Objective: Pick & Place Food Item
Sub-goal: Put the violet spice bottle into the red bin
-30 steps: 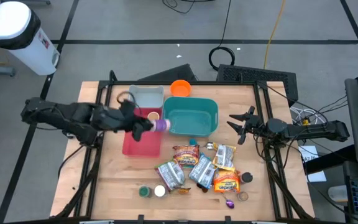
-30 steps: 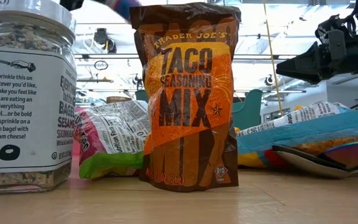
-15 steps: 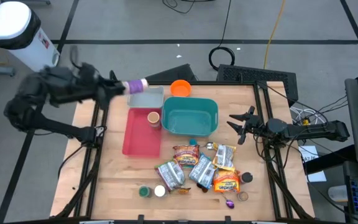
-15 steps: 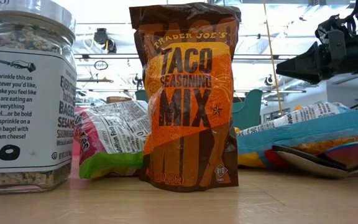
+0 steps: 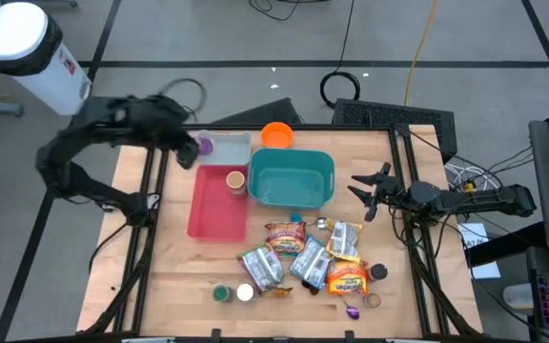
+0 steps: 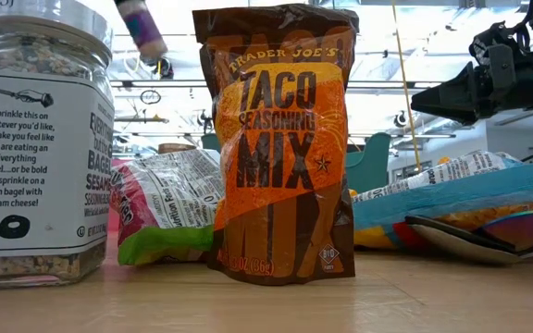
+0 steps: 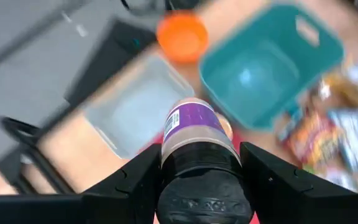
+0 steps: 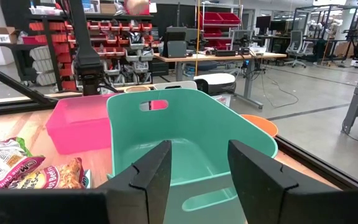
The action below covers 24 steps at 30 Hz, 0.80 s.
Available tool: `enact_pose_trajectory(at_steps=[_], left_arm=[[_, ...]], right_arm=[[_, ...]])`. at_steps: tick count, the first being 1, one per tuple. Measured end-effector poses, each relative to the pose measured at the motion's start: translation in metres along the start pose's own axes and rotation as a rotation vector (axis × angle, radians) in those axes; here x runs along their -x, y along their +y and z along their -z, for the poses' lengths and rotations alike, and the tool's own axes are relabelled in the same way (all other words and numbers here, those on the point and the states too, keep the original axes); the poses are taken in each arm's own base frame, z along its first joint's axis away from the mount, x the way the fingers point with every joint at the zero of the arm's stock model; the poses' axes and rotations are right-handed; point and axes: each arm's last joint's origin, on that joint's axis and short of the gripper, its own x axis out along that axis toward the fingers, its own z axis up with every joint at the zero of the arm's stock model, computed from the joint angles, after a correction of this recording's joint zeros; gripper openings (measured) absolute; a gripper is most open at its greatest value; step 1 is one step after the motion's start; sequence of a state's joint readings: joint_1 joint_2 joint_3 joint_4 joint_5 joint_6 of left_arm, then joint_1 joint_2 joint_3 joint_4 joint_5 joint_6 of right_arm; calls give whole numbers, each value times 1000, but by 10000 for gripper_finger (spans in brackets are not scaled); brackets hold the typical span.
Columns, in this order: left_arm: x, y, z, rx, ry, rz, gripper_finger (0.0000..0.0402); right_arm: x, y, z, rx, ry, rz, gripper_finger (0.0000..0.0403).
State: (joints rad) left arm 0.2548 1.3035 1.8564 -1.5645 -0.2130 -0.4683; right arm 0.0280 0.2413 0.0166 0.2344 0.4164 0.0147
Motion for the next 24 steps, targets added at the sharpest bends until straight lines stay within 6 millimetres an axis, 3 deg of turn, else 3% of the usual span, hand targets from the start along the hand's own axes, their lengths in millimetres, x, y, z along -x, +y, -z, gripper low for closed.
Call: enact_pose_trajectory(at_steps=[5, 11, 24], left_arm=[[-46, 0, 1, -50, 176, -59, 202], [-99, 16, 16, -11, 345, -117, 202], [-173, 28, 46, 30, 415, -19, 202]], right_arm=[[0, 0, 0, 0, 0, 0, 151], [0, 0, 0, 0, 1, -1, 151], [0, 0, 0, 1, 1, -2, 151]])
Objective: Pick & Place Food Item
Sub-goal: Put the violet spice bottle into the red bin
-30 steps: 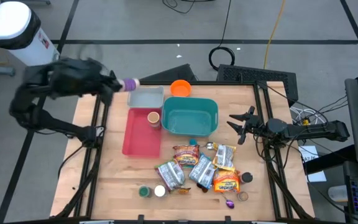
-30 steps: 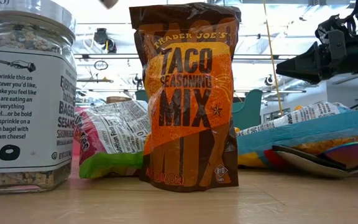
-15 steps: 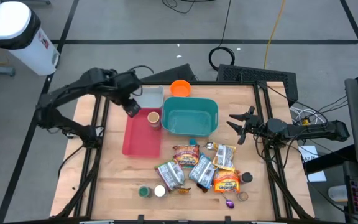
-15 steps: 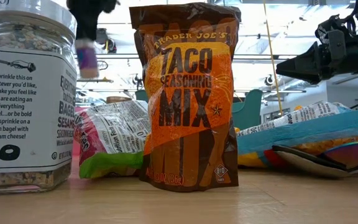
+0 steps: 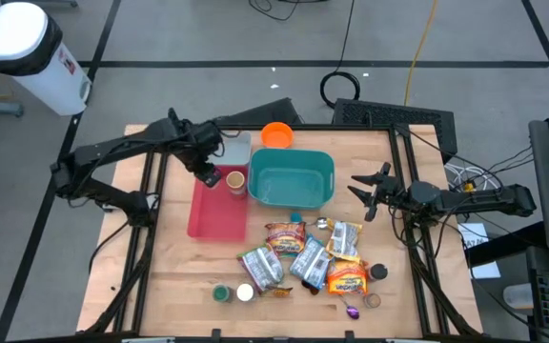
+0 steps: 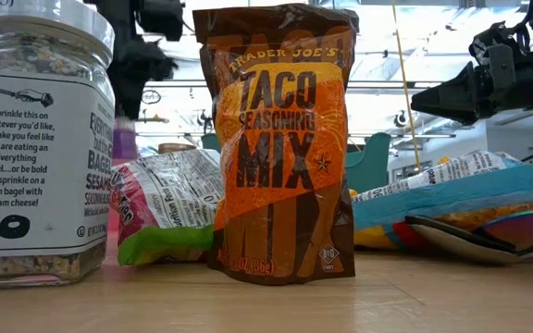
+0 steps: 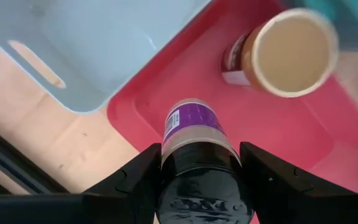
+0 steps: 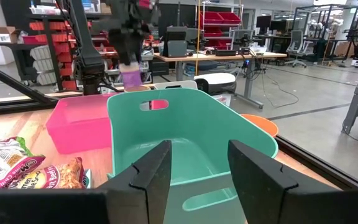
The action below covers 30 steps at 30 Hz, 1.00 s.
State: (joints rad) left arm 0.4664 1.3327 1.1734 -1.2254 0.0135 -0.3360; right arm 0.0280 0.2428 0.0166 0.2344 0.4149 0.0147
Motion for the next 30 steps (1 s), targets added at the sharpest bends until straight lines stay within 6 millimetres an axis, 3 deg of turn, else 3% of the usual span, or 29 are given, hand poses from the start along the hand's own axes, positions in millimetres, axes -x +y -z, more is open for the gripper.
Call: enact_pose_trajectory(at_steps=[7, 15, 20, 30], left_arm=[[-13, -5, 7, 56, 34, 7, 202], [-12, -46, 19, -7, -14, 64, 202], [-23, -69, 22, -25, -13, 65, 202], [-55, -107, -8, -145, 42, -13, 202]], right_arm=[[0, 0, 0, 0, 0, 0, 151], [0, 0, 0, 0, 0, 0, 151], [0, 0, 0, 0, 0, 0, 151], [0, 0, 0, 0, 0, 0, 151]])
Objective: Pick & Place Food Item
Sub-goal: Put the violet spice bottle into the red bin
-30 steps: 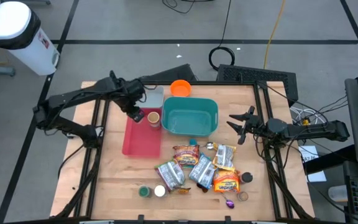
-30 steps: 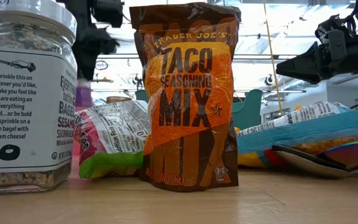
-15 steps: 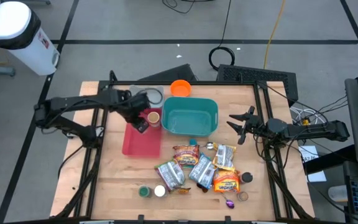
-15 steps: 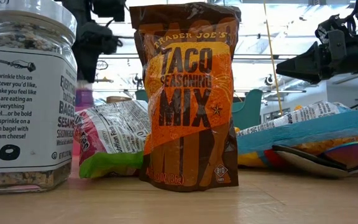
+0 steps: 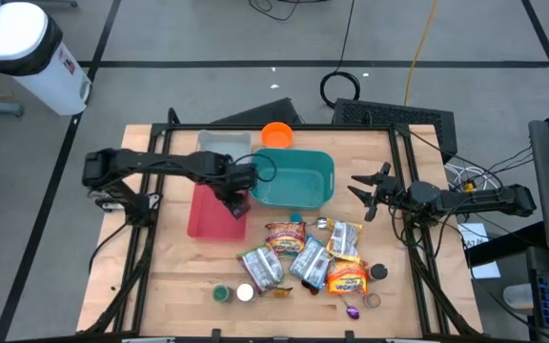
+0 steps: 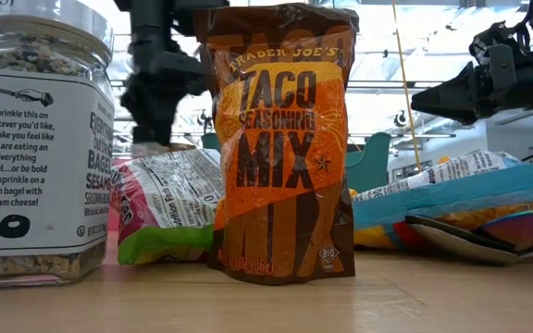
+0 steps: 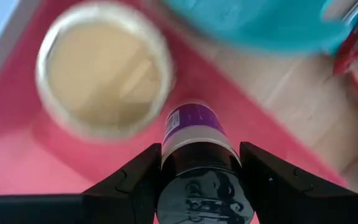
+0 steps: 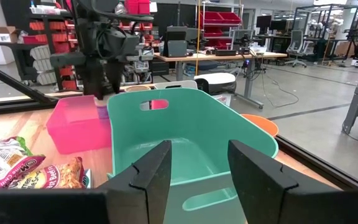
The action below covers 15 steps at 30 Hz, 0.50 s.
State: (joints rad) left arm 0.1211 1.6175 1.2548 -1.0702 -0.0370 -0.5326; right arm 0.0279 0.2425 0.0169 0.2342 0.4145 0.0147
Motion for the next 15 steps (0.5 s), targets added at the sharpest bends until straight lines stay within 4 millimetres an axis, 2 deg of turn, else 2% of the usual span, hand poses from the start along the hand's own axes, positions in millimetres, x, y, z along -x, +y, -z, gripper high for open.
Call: enact_pose_trajectory(at_steps=[6, 11, 15], left_arm=[[-10, -11, -18, -61, 16, -26, 202], [-14, -12, -20, -59, 26, -28, 203], [-13, -13, -21, -49, 8, -17, 281]], right_arm=[[0, 0, 0, 0, 0, 0, 151], [0, 0, 0, 0, 0, 0, 151], [0, 0, 0, 0, 1, 0, 151]])
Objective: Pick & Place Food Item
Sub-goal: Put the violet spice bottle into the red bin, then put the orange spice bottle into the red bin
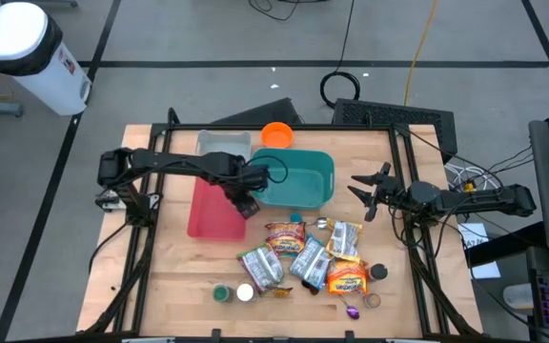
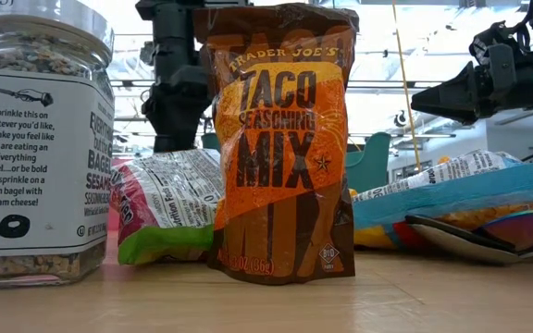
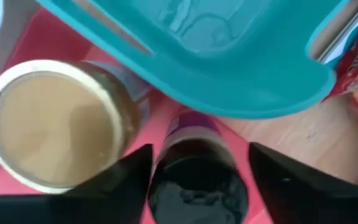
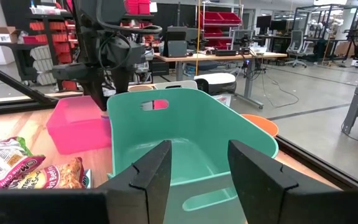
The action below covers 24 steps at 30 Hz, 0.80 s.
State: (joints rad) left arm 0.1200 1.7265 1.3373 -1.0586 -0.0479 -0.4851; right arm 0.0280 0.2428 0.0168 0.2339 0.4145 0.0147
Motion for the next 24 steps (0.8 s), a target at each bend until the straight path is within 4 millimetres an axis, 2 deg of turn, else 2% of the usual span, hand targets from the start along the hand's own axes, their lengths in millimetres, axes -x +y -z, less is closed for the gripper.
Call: enact_pose_trajectory(at_steps=[4, 7, 10, 15, 20, 24], left_arm=[[1, -1, -2, 12, -22, 14, 358], [1, 0, -2, 15, -17, 21, 390], [7, 1, 1, 17, -16, 48, 386], [44, 4, 14, -1, -149, 54, 361], [88, 1, 40, -72, -425, -53, 347], [105, -4, 58, -132, -684, -115, 344]], right_arm=[[0, 0, 0, 0, 0, 0, 151], [0, 0, 0, 0, 0, 0, 151], [0, 0, 0, 0, 0, 0, 151], [0, 0, 0, 0, -1, 0, 151], [0, 0, 0, 0, 0, 0, 151], [0, 0, 0, 0, -1, 0, 151]])
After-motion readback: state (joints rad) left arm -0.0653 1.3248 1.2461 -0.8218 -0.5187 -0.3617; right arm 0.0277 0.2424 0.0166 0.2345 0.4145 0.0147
